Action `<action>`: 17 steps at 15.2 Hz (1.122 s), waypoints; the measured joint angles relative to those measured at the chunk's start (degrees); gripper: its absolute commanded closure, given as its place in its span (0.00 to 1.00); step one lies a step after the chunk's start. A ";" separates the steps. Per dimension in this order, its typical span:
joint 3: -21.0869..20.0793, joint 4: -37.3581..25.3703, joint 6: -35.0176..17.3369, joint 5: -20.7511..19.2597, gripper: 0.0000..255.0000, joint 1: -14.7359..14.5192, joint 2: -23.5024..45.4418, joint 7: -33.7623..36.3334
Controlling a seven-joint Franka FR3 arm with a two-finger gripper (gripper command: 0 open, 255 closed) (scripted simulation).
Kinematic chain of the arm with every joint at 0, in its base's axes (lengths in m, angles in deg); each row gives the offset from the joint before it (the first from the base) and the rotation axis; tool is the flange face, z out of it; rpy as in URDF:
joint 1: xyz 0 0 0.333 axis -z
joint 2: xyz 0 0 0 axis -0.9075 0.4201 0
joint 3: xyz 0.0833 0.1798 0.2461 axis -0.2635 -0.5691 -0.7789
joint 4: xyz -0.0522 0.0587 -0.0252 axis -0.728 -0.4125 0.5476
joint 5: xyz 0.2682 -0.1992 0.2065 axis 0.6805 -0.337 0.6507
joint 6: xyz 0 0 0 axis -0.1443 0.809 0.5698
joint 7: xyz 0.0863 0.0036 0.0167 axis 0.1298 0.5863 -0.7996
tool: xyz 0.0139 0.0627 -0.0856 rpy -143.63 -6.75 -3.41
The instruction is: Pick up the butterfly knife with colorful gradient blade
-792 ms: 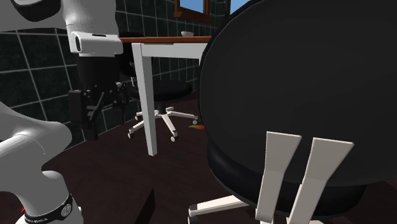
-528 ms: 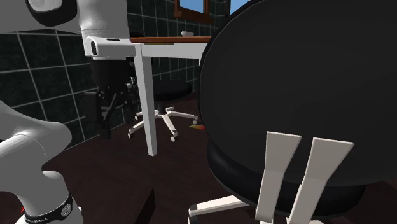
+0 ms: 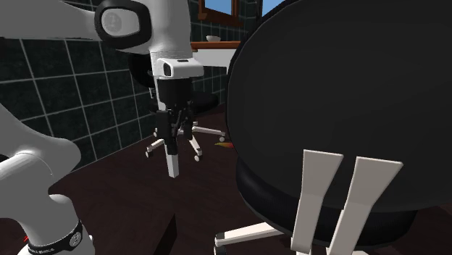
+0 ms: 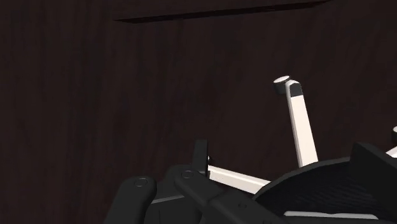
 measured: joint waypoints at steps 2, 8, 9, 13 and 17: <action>-1.50 -0.99 -2.62 0.59 0.00 -0.36 3.18 2.11; -5.77 -8.02 -7.54 0.92 0.00 -1.12 13.69 8.36; -6.30 -9.23 -8.41 0.75 0.00 -1.17 15.57 9.24; -8.98 -14.36 -10.97 -0.34 0.00 -1.92 22.46 13.90; -11.30 -21.51 -12.90 -2.81 0.00 -3.00 31.02 18.95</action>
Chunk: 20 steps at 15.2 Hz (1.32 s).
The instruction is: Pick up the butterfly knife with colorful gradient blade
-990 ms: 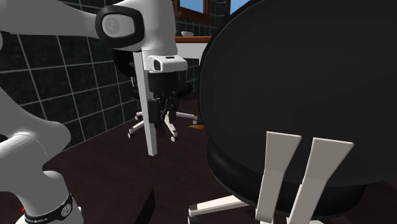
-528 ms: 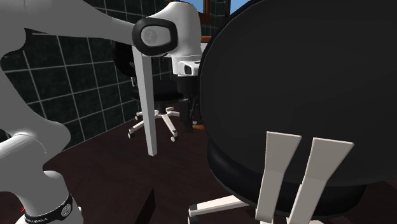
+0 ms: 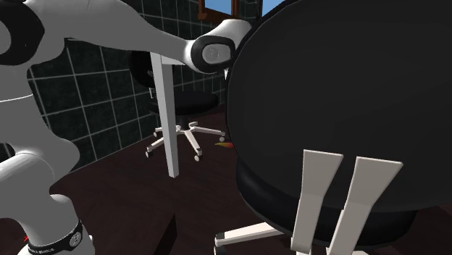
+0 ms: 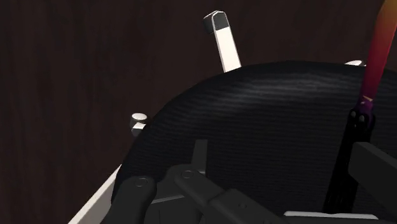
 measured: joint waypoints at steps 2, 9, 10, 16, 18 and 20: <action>-0.71 -3.92 -0.20 -1.37 0.00 -0.65 3.84 2.07; -1.80 -18.34 0.53 -6.38 0.00 -4.01 17.04 8.12; -1.78 -18.13 -0.08 -6.56 0.00 -4.11 17.43 8.35; -1.59 -15.34 -4.00 -7.22 0.00 -4.19 18.61 9.09; -1.58 -14.81 -4.43 -7.23 1.00 -4.16 18.50 9.14; -1.58 -14.67 -4.54 -7.22 1.00 -4.15 18.45 9.15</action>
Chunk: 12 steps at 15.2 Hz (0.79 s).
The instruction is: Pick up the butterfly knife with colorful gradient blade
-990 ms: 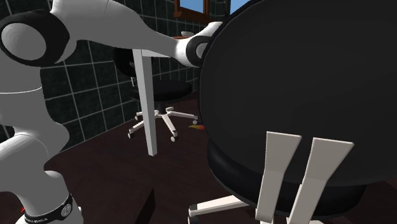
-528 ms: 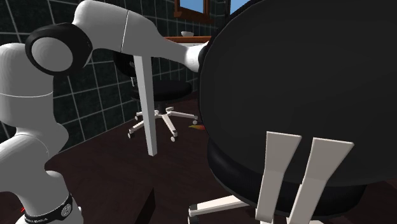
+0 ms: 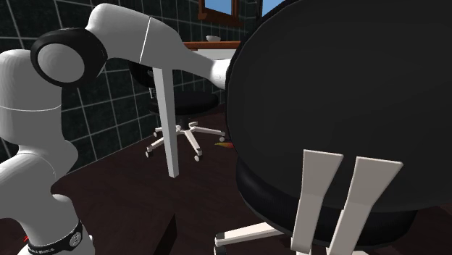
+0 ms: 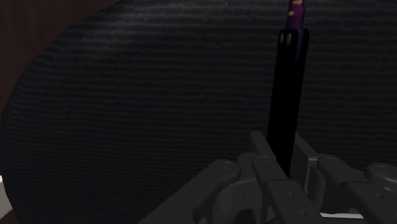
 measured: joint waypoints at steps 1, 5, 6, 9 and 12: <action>0.00 0.02 -0.02 0.00 1.00 0.00 -0.01 0.00; 0.00 0.04 -0.03 0.00 1.00 0.00 -0.01 0.00; 0.00 0.04 -0.03 0.00 1.00 0.00 -0.01 0.00; -0.04 -0.73 0.80 0.08 1.00 -0.04 -0.07 -0.08; -0.09 -2.27 2.52 0.29 1.00 -0.02 -0.31 -0.41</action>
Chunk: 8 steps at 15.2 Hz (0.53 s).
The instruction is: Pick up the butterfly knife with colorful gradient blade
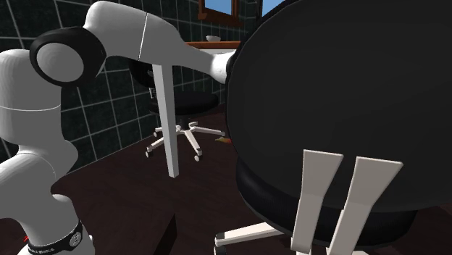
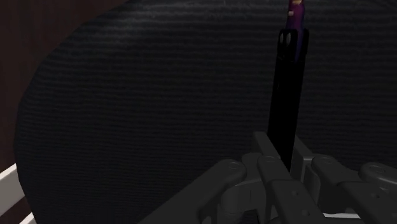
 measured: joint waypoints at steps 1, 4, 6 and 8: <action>-0.02 -0.78 0.79 0.07 1.00 -0.02 -0.03 -0.11; -0.14 -2.76 3.03 0.28 1.00 -0.13 -0.32 -0.32; -0.20 -4.24 4.55 0.36 1.00 -0.23 -0.37 -0.45; -0.25 -5.85 6.16 0.43 1.00 -0.32 -0.37 -0.61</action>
